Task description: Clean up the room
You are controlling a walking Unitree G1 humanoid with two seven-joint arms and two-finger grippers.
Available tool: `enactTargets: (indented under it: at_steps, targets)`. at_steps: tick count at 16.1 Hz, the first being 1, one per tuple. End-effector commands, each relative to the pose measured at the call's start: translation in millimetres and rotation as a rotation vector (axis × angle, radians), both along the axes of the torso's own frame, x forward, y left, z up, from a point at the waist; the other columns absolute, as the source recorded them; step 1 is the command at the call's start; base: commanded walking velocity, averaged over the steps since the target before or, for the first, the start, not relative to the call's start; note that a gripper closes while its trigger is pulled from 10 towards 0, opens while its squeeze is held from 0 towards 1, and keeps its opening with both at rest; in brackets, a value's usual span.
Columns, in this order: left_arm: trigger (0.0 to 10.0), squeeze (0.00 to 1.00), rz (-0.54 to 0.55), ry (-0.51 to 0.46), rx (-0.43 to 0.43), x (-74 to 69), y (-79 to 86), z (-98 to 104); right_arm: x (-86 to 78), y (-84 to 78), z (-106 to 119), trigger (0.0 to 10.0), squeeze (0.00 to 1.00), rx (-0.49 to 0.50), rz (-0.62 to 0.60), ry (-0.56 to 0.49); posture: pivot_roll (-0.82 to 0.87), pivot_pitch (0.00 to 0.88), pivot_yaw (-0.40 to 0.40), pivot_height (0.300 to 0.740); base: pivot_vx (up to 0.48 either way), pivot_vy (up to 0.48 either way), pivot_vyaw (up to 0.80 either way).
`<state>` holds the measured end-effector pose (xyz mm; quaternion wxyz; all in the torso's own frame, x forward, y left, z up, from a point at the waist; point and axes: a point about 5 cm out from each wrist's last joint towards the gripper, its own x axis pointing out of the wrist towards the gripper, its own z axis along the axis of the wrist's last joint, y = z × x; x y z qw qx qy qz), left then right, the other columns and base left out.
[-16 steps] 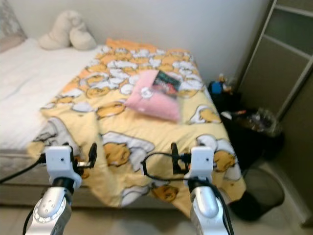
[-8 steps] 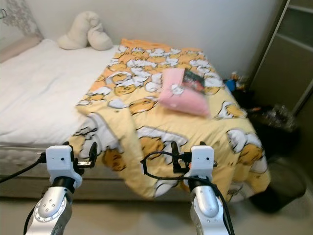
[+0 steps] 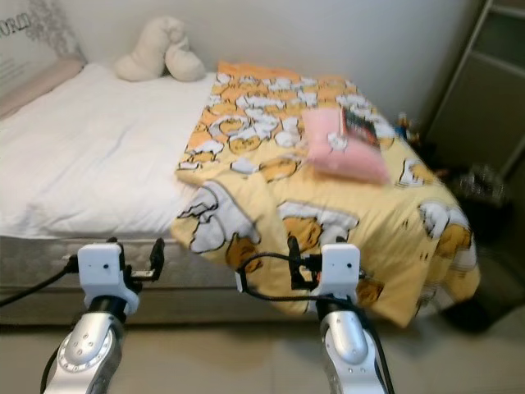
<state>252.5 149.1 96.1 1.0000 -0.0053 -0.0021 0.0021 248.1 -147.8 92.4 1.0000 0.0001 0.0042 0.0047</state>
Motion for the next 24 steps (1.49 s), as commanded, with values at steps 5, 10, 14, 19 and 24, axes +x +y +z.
enactTargets:
  at_steps: [5, 10, 14, 19, 24]
  targets:
    - [10.0, 0.0, -0.213, 0.061, 0.078, 74.0, -6.7, 8, 18.9, -18.7, -30, 10.0, 0.0, 0.082, -0.142, 0.099, -0.01, 0.0, 0.004, 0.74, 0.0, 0.48, 0.0]
    - [10.0, 0.0, -0.19, 0.288, 0.112, 65.6, -5.3, -34, 10.9, -26.8, -80, 10.0, 0.0, 0.044, -0.157, 0.398, 0.01, 0.0, 0.004, 0.74, 0.0, 0.096, 0.0]
    - [10.0, 0.0, -0.209, 0.388, 0.164, 49.1, -5.6, -62, 3.5, -30.1, -88, 10.0, 0.0, 0.01, -0.158, 0.404, 0.0, 0.0, 0.003, 0.74, 0.0, 0.0, 0.0]
    - [10.0, 0.0, -0.197, 0.132, 0.094, 69.2, -12.5, -11, 21.8, -14.5, -38, 10.0, 0.0, 0.004, -0.125, 0.142, 0.0, 0.0, 0.005, 0.74, 0.0, 0.0, 0.0]
    - [10.0, 0.0, -0.225, 0.027, 0.031, 76.2, -20.6, 22, 26.7, -9.1, -19, 10.0, 0.0, 0.005, -0.104, 0.081, 0.0, 0.0, 0.002, 0.74, 0.0, 0.0, 0.0]
